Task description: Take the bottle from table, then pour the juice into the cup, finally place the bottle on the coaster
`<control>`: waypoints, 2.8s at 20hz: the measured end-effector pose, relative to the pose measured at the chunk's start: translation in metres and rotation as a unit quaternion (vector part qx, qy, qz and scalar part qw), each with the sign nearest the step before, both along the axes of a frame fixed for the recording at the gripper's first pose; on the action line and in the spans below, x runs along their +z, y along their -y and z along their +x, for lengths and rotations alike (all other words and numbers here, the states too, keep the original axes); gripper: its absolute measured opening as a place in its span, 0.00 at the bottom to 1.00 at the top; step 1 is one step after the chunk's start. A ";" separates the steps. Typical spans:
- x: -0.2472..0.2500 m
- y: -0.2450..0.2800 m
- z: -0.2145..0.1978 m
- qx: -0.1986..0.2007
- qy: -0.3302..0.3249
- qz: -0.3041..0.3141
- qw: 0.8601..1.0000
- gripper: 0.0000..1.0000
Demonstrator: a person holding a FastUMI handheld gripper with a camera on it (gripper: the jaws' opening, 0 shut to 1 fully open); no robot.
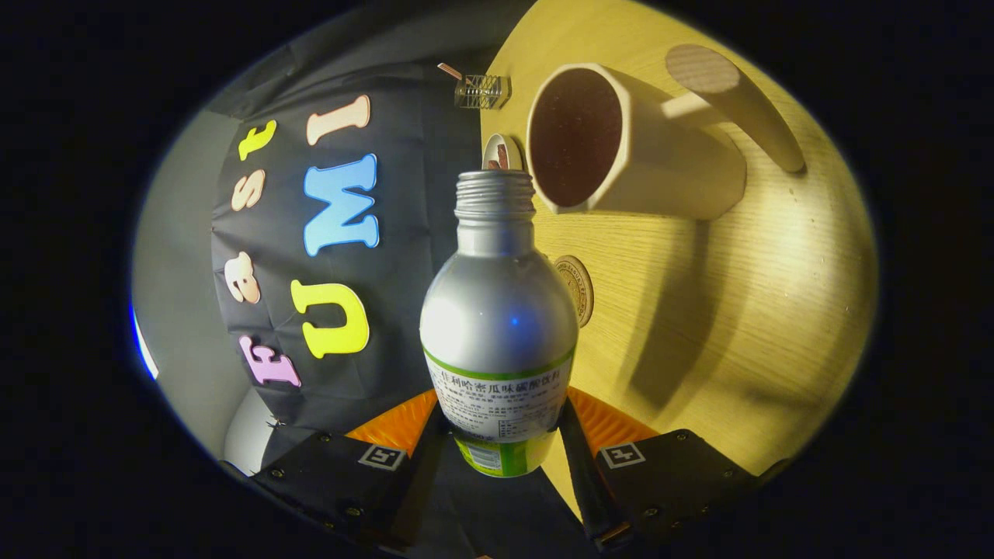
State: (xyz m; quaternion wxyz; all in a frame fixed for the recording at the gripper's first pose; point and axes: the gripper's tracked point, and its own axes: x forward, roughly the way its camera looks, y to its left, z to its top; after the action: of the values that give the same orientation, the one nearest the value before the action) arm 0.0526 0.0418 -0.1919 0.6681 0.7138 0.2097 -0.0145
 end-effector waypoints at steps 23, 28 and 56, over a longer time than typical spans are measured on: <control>0.000 -0.006 0.004 -0.009 -0.020 0.070 0.997 0.76; 0.001 -0.007 0.004 -0.009 -0.024 0.084 0.996 0.76; 0.023 -0.003 0.018 -0.015 -0.043 0.156 0.987 0.76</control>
State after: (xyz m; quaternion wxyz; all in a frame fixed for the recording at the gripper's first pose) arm 0.0704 0.0452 -0.1693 0.5388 0.8110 0.2266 -0.0224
